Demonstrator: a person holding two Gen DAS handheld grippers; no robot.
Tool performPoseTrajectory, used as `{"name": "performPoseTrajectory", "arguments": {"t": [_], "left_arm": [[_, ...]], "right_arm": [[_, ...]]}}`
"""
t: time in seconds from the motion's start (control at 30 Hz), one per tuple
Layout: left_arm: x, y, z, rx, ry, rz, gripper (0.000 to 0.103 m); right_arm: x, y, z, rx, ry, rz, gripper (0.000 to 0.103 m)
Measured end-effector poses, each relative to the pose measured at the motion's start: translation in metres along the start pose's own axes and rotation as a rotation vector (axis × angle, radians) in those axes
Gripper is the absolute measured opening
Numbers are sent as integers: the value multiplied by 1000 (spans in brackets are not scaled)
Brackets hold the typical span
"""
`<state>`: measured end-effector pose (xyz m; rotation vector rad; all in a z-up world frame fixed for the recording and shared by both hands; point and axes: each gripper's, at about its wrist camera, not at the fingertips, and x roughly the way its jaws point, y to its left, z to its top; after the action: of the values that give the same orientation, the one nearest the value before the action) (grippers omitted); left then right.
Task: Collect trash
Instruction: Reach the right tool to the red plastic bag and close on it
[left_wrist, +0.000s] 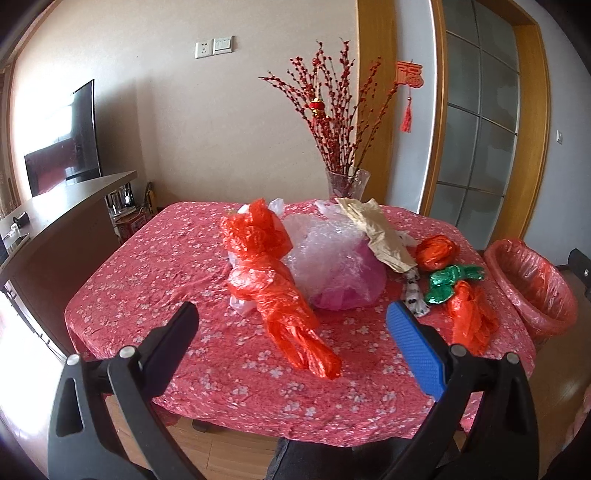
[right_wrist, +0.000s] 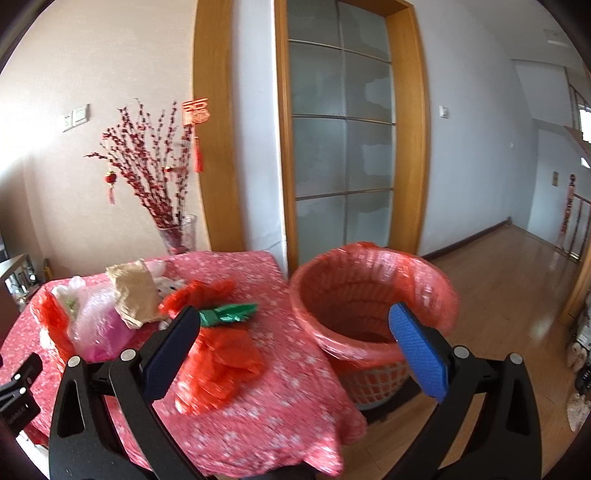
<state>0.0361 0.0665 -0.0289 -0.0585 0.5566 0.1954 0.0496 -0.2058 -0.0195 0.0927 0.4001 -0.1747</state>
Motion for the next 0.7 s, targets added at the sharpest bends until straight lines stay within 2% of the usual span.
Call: {"name": "performPoseTrajectory", "arguments": {"t": [0.1, 0.27, 0.47, 0.7], "left_arm": [[11, 13, 4, -24, 7, 32, 99], [25, 25, 10, -45, 16, 60, 99], [36, 29, 14, -48, 27, 54, 99], [48, 25, 18, -38, 36, 41, 99]], "right_arm": [[22, 18, 10, -19, 9, 54, 101], [70, 53, 21, -73, 83, 155, 82], [131, 79, 23, -63, 213, 199, 66], [176, 89, 14, -52, 353, 197, 65]]}}
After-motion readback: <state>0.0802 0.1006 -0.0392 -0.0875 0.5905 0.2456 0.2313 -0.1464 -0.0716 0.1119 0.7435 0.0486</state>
